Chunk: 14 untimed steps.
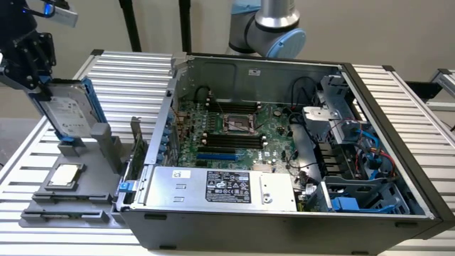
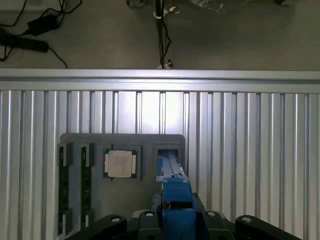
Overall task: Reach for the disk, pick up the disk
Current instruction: 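Pick up the disk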
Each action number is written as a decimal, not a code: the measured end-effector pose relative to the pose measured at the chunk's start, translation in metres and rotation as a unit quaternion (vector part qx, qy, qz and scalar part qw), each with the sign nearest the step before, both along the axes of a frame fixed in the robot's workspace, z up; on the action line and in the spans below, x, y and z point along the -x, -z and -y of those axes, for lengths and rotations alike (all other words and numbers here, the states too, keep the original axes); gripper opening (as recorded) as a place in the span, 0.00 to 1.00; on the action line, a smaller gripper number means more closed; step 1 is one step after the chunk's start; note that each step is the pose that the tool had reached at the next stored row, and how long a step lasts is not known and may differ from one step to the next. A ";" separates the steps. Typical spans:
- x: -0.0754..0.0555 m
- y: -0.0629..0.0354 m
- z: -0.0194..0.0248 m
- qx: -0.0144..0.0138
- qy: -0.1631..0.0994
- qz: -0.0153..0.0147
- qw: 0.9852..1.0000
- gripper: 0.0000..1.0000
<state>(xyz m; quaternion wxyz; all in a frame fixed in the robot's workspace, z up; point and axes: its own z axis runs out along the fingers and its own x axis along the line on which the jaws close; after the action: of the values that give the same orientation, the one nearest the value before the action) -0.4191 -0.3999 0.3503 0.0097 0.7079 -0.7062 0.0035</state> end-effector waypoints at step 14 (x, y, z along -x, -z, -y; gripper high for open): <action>-0.009 -0.0639 0.0027 0.000 -0.002 -0.003 1.000 0.33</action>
<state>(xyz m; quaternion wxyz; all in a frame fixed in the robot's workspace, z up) -0.4102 -0.4026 0.4142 0.0116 0.7094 -0.7048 0.0015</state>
